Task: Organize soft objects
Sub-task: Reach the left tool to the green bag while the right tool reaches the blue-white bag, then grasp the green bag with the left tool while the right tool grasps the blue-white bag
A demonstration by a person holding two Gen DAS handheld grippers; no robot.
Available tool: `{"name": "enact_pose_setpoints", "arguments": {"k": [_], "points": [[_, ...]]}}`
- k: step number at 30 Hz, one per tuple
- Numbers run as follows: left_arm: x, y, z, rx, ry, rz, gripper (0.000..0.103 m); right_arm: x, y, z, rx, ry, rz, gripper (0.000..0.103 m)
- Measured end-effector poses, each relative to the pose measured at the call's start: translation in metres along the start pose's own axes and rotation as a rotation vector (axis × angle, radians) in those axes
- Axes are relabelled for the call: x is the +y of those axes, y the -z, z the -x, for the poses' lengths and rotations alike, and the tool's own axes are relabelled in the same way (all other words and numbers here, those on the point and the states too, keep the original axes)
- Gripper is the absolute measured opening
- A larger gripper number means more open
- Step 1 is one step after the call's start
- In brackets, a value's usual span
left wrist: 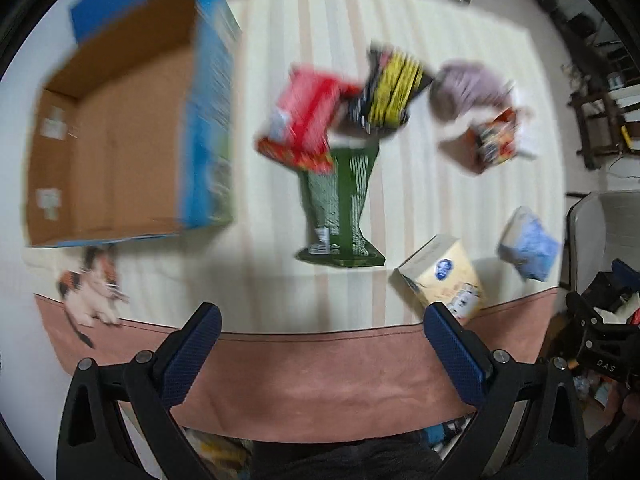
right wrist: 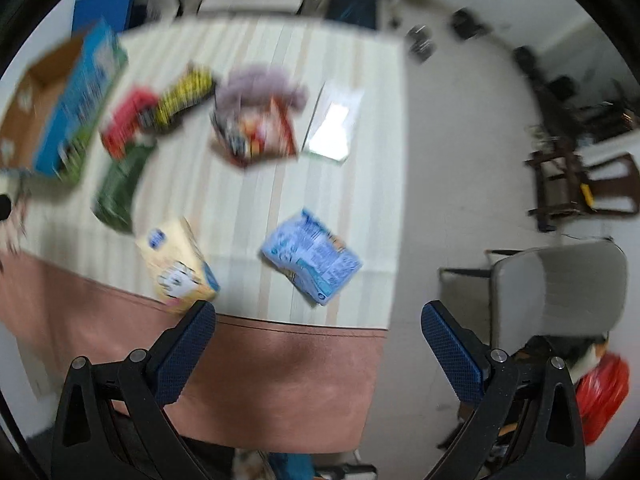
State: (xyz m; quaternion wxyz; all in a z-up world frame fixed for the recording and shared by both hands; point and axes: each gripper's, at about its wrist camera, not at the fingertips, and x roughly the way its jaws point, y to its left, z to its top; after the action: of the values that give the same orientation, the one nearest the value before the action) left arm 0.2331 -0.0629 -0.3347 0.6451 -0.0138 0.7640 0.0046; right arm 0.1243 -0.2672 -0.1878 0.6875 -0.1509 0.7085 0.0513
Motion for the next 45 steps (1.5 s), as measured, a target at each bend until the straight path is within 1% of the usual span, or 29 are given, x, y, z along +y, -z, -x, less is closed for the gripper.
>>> {"name": "enact_pose_setpoints", "arguments": {"k": [2,3,7,8,9,13,16,17,18,19,20,21,22,24,25,26,27,29,31,33,34,35,36,37,39,41,43,44,45], "points": [[-0.001,-0.009,-0.028,0.055,0.011,0.019,0.103,0.003,-0.008,-0.038,0.048,0.002,0.033,0.103],[-0.003,-0.014,-0.039,0.069,0.012,0.022,0.103,0.005,-0.012,-0.055,0.072,0.002,0.050,0.103],[-0.009,-0.030,-0.069,0.100,0.008,0.011,0.103,0.007,-0.021,-0.099,0.125,-0.017,0.105,0.103],[-0.010,-0.033,-0.074,0.106,0.003,0.008,0.101,0.008,-0.022,-0.109,0.138,-0.026,0.117,0.103],[-0.010,-0.035,-0.077,0.112,0.003,0.005,0.096,0.008,-0.024,-0.116,0.151,-0.031,0.125,0.103],[-0.012,-0.043,-0.090,0.137,0.006,0.001,0.087,0.006,-0.029,-0.146,0.192,-0.030,0.144,0.103],[-0.013,-0.043,-0.097,0.160,0.011,-0.003,0.068,-0.001,-0.034,-0.159,0.214,-0.050,0.133,0.103],[-0.014,-0.042,-0.101,0.172,0.013,-0.008,0.058,-0.004,-0.035,-0.163,0.221,-0.063,0.126,0.099],[-0.015,-0.040,-0.103,0.182,0.010,-0.011,0.051,-0.006,-0.036,-0.165,0.225,-0.068,0.122,0.092],[-0.015,-0.037,-0.105,0.185,0.006,-0.010,0.048,-0.009,-0.037,-0.169,0.231,-0.072,0.119,0.088],[-0.014,-0.034,-0.107,0.186,0.007,-0.009,0.042,-0.012,-0.037,-0.172,0.235,-0.074,0.110,0.085],[-0.013,-0.030,-0.107,0.182,0.010,-0.005,0.039,-0.014,-0.039,-0.171,0.237,-0.081,0.100,0.079],[-0.012,-0.025,-0.106,0.174,0.008,-0.001,0.038,-0.017,-0.040,-0.171,0.234,-0.096,0.081,0.076],[-0.012,-0.016,-0.101,0.161,0.008,-0.004,0.035,-0.021,-0.040,-0.172,0.220,-0.101,0.048,0.064],[-0.011,-0.011,-0.102,0.156,0.006,-0.004,0.034,-0.024,-0.039,-0.172,0.216,-0.104,0.025,0.061],[-0.012,-0.006,-0.097,0.150,0.003,-0.004,0.033,-0.028,-0.037,-0.173,0.220,-0.110,-0.008,0.055],[-0.011,0.000,-0.091,0.146,0.001,0.001,0.032,-0.032,-0.036,-0.175,0.226,-0.117,-0.035,0.052],[-0.009,0.020,-0.085,0.134,-0.003,0.005,0.032,-0.043,-0.029,-0.174,0.234,-0.156,-0.113,0.051],[-0.009,0.035,-0.084,0.132,-0.008,0.001,0.032,-0.052,-0.022,-0.175,0.240,-0.195,-0.189,0.051],[-0.006,0.048,-0.097,0.150,-0.008,0.004,0.036,-0.065,-0.018,-0.179,0.235,-0.246,-0.265,0.059],[-0.005,0.054,-0.097,0.150,0.002,0.006,0.036,-0.073,-0.016,-0.181,0.237,-0.259,-0.267,0.062],[-0.004,0.055,-0.098,0.154,-0.002,0.005,0.036,-0.075,-0.014,-0.183,0.239,-0.261,-0.254,0.068],[-0.005,0.058,-0.099,0.160,-0.003,0.003,0.036,-0.078,-0.012,-0.183,0.235,-0.255,-0.237,0.074],[-0.005,0.060,-0.098,0.168,-0.004,0.003,0.037,-0.079,-0.010,-0.182,0.226,-0.235,-0.216,0.076],[-0.007,0.065,-0.099,0.184,-0.014,0.005,0.037,-0.083,-0.004,-0.177,0.210,-0.195,-0.182,0.077],[-0.007,0.073,-0.098,0.190,-0.015,0.013,0.037,-0.091,0.003,-0.179,0.207,-0.175,-0.167,0.077],[-0.001,0.085,-0.096,0.180,0.003,0.055,0.038,-0.096,0.008,-0.180,0.207,-0.166,-0.161,0.077],[0.003,0.086,-0.092,0.174,0.012,0.077,0.038,-0.099,0.011,-0.181,0.206,-0.167,-0.156,0.077],[0.012,0.090,-0.087,0.156,0.024,0.103,0.038,-0.097,0.008,-0.180,0.208,-0.166,-0.156,0.077]]}}
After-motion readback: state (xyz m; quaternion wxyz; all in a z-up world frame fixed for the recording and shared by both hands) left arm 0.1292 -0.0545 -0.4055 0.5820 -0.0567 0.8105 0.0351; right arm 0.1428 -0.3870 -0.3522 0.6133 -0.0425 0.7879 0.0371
